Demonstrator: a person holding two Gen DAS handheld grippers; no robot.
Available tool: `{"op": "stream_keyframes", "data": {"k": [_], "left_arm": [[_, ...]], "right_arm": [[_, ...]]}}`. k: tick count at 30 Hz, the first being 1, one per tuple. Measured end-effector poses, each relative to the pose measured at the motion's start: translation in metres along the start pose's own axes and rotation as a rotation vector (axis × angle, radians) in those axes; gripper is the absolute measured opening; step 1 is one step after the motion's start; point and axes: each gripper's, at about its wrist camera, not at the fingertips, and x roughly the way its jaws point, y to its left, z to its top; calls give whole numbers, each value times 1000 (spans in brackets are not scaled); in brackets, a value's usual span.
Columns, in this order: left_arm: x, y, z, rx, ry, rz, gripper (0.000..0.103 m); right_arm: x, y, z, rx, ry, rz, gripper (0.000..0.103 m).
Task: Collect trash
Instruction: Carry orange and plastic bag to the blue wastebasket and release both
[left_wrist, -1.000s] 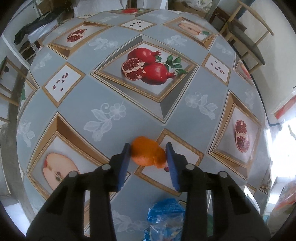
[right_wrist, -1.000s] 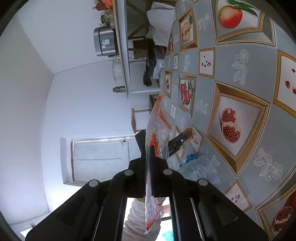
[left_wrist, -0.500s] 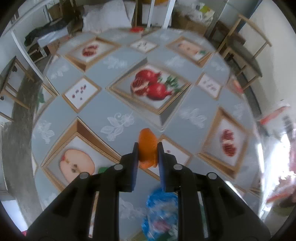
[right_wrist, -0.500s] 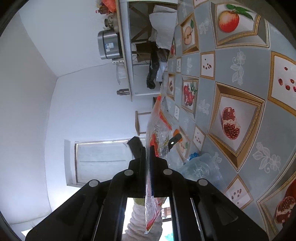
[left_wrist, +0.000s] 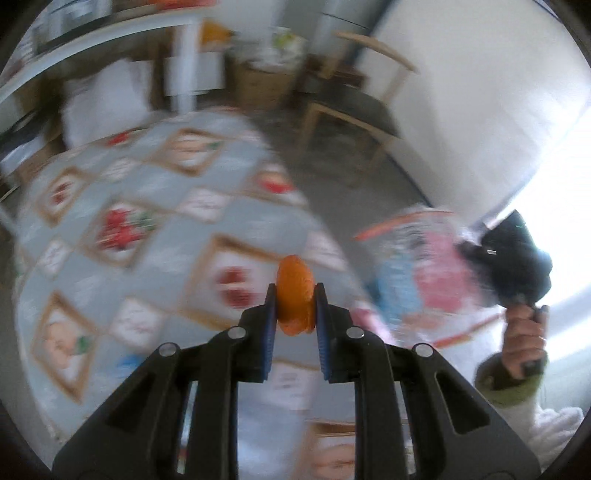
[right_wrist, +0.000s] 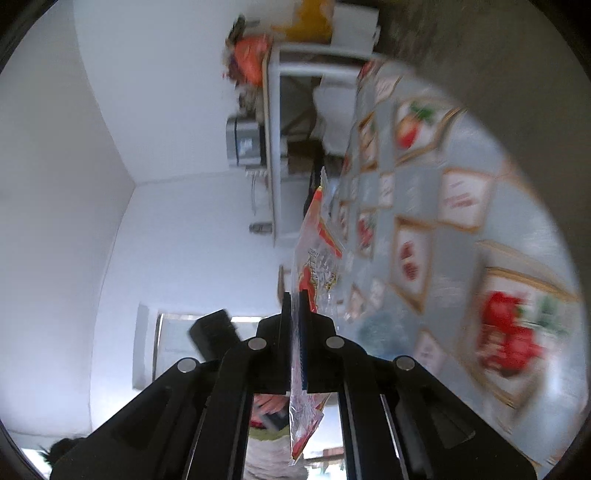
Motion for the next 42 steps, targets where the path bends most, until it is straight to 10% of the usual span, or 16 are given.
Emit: {"op": "stream_keyframes", "data": {"k": [17,26,29,42], "left_arm": [[237,-301,-12,331,338,-231,18],[333,-353,-14,309,394,-185,23],[354,-362,-6,290,362,-179,59],[348,-360,-20,272,356,-229,64]], "right_arm": [[-276,-127,-8,158,-485,-382,4],[-309,-186,48,208,-573,-437,7],[-318,-218,69,222,-606,-587,52],[-337,-288,32,323,-633,-691,55]]}}
